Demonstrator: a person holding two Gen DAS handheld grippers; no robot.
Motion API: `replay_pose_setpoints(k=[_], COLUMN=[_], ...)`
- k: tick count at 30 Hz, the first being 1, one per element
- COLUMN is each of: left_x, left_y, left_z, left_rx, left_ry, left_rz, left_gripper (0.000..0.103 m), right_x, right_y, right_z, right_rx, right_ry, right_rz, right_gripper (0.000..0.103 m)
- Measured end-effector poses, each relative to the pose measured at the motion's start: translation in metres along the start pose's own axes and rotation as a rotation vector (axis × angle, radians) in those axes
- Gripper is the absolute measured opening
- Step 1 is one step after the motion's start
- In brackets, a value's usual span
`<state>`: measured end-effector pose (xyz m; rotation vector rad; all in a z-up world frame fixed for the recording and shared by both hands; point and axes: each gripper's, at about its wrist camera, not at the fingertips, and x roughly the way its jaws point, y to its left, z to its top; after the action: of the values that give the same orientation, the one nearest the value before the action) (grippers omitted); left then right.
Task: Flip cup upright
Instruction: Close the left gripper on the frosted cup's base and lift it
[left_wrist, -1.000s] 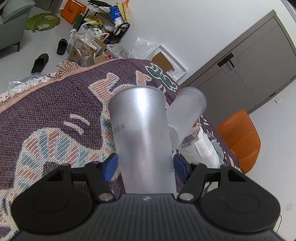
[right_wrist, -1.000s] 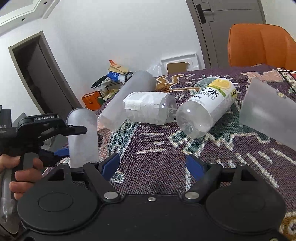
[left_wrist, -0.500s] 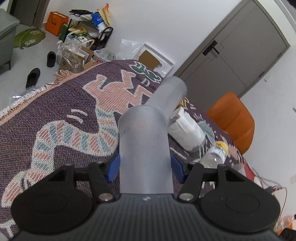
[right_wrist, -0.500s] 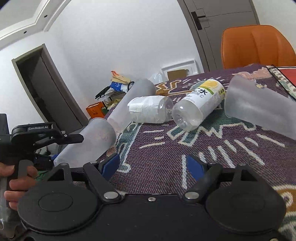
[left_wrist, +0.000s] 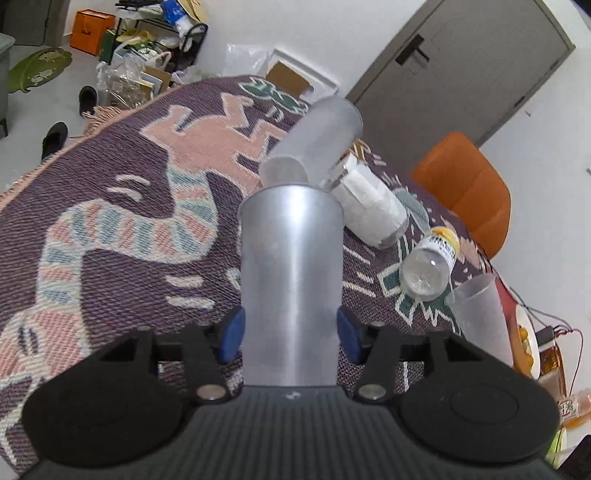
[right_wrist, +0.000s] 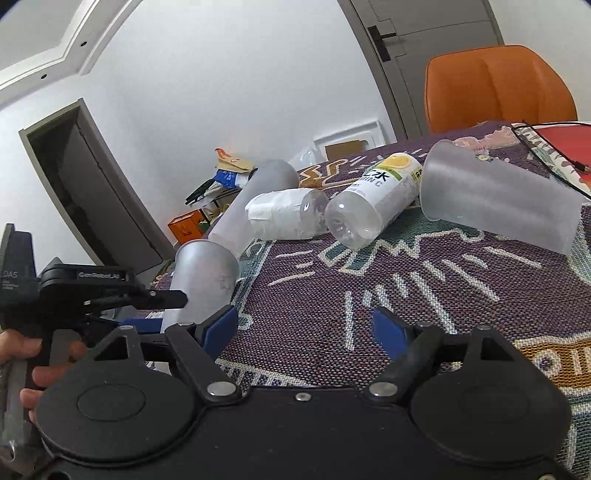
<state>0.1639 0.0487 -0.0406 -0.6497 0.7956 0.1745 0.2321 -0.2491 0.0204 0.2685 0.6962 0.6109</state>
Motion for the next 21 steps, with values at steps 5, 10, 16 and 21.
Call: replay_pose_setpoints(k=[5,10,16,21], left_x=[0.019,0.028,0.011,-0.012], left_y=[-0.002,0.0,-0.008,-0.012], left_z=[0.0,0.004,-0.007,-0.019], left_rx=[-0.008,-0.049,-0.035,-0.051], left_ry=[0.026,0.024,0.014,-0.001], left_rz=[0.018,-0.011,-0.055,-0.09], left_gripper=[0.064,0.064,0.064,0.064], right_x=[0.0,-0.001,-0.008,-0.017], right_y=[-0.006,-0.01,-0.011,-0.01], right_z=[-0.002,-0.002,-0.003,-0.005], right_rx=[0.017,0.028,0.03,0.029], right_ry=[0.005,0.007,-0.004,-0.014], right_rz=[-0.018,-0.032,-0.031,-0.025], right_gripper=[0.082,0.082,0.082,0.082])
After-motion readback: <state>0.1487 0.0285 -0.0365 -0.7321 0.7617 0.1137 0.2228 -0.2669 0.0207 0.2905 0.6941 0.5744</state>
